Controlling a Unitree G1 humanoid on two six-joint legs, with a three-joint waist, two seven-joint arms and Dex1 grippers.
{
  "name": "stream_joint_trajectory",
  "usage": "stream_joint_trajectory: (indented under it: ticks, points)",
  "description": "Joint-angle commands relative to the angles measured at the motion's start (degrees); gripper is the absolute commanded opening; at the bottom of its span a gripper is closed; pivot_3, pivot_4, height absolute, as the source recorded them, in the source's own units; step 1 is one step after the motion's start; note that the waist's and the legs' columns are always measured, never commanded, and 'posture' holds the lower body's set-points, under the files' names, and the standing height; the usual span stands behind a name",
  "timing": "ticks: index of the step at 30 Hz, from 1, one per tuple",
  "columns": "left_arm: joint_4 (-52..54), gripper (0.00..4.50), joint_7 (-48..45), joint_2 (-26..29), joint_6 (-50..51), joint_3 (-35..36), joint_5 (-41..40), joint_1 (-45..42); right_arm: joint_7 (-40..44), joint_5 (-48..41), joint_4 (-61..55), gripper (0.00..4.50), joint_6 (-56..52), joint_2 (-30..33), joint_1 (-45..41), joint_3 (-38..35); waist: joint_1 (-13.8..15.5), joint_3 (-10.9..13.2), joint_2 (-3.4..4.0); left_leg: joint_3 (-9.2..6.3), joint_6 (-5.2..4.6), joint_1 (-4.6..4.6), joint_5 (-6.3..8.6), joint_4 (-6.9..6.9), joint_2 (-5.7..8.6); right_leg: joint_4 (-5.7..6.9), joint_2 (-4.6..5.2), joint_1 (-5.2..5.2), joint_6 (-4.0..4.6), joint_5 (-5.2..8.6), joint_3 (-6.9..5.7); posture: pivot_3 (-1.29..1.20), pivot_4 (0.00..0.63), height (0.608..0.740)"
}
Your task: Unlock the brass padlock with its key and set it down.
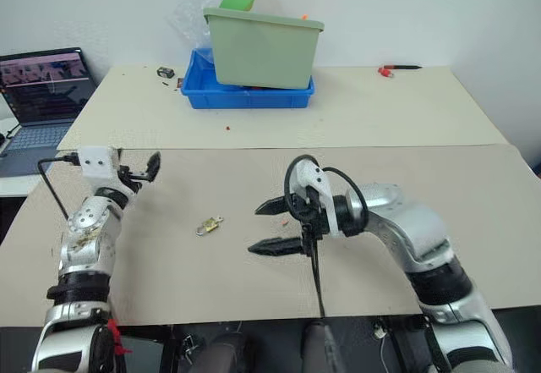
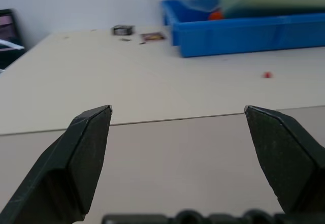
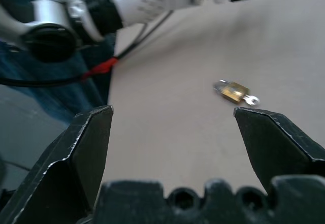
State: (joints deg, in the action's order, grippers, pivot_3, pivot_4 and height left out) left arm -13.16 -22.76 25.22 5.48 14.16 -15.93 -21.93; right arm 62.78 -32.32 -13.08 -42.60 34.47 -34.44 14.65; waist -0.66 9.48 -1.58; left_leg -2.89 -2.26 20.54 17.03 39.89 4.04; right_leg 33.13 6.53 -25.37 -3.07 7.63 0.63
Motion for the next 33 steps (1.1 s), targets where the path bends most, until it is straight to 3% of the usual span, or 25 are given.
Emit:
stream_joint_trajectory:
  ticks: [1, 4, 9, 19, 24, 33]
  points:
    - [16.51, 4.45, -13.44, 5.98, 5.55, -2.82, -6.87, 7.12, -1.37, 3.15, 2.48, 4.50, 3.25, -0.28, -1.93, -1.06, -0.09, 0.01, -0.01, 0.02, 0.31, 0.08, -0.13, 0.00, -0.03, 0.03, -0.01, -0.14, 0.01, 0.00, 0.00, 0.00, 0.150, 0.740]
    - [24.39, 4.45, -20.51, 11.51, 8.19, -5.01, -7.96, 14.06, -2.09, 5.50, 4.53, 4.50, 4.81, -0.35, -1.77, -0.86, -0.17, 0.01, 0.01, 0.05, 0.51, 0.69, -0.24, -0.05, -0.03, 0.21, -0.03, -0.96, 0.08, 0.00, 0.03, 0.00, 0.150, 0.740]
    - [25.76, 4.45, -27.21, 16.49, 4.18, -9.47, -3.25, 19.71, -3.15, 7.69, 6.17, 4.50, 6.15, -1.70, -0.93, -0.83, -0.14, 0.02, 0.07, 0.09, 0.44, 0.65, -0.20, -0.11, -0.08, 0.05, -0.06, -0.93, 0.18, 0.06, 0.01, 0.00, 0.150, 0.740]
    - [13.32, 4.45, -28.12, 11.92, -0.70, -14.79, 2.18, 13.01, -5.54, 6.30, 2.45, 4.50, 4.09, -2.65, 1.03, -3.66, 0.16, 0.02, 0.07, 0.06, 0.27, 0.62, -0.12, 0.00, -0.07, 0.10, -0.08, -0.87, 0.24, 0.01, -0.04, 0.00, 0.150, 0.740]
    - [7.96, 4.45, -28.60, 10.85, 2.09, -16.16, 3.13, 12.99, -6.84, 5.72, 0.10, 4.50, 2.76, -1.85, 2.09, -5.34, -0.10, 0.00, 0.10, 0.07, 0.29, 0.60, -0.13, 0.00, -0.07, 0.12, -0.07, -0.85, 0.24, 0.01, -0.03, 0.00, 0.150, 0.740]
    - [7.59, 4.45, -31.01, 9.64, 5.79, -18.07, 2.40, 13.53, -8.46, 4.40, -3.04, 4.50, 0.59, -1.69, 3.16, -6.99, -0.07, -0.14, 0.29, 0.10, 0.18, 0.37, -0.07, 0.01, -0.08, 0.22, -0.07, -0.67, 0.24, 0.01, 0.01, 0.00, 0.150, 0.740]
